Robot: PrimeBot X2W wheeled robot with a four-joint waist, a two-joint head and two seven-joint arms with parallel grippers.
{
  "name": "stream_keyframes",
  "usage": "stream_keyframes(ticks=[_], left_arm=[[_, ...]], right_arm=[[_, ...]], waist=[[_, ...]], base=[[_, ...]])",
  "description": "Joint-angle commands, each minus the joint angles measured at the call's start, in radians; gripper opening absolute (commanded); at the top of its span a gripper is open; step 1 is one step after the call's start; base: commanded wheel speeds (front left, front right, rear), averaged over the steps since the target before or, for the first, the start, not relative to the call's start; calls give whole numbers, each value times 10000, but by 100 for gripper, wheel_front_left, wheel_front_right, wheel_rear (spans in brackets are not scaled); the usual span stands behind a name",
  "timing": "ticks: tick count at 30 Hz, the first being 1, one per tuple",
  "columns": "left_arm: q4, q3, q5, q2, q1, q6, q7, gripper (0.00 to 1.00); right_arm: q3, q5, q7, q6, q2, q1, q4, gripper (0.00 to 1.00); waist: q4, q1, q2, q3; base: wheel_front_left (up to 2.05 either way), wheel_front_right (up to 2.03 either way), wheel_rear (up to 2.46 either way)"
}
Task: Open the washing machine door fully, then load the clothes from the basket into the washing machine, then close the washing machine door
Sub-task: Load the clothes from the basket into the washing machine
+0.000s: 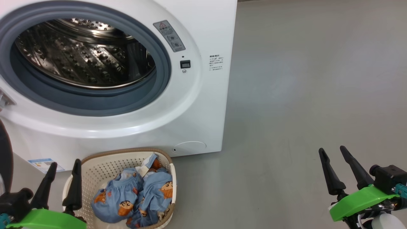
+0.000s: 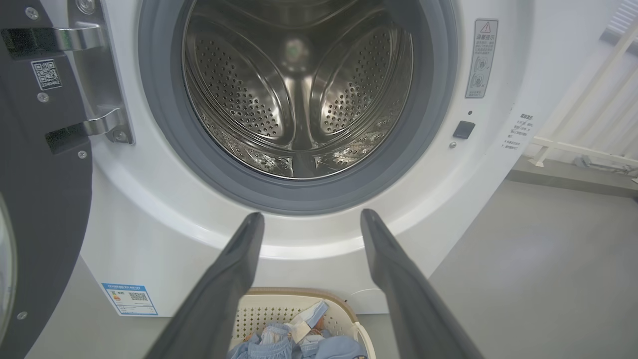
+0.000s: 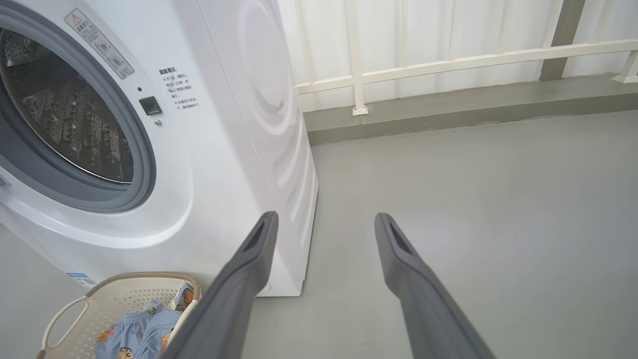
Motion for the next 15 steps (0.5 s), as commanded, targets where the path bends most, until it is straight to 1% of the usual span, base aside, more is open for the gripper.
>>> stream_keyframes(ticks=[1, 4, 15], left_arm=[[-254, 418, 85, 255, -348, -23, -63, 100], [-291, 448, 111, 212, -318, -23, -63, 100], [-34, 449, 113, 9, -286, -23, -63, 100]], right_arm=[[180, 21, -120, 16, -168, -57, -235, 100], [175, 28, -120, 16, -158, -57, -237, 100], [153, 29, -120, 16, -127, -129, -312, 100]], waist=[[-4, 0, 0, -9], [-7, 0, 0, -9], [-2, 0, 0, 174]], base=[[62, -62, 0], [35, -35, 0], [1, -1, 0]])
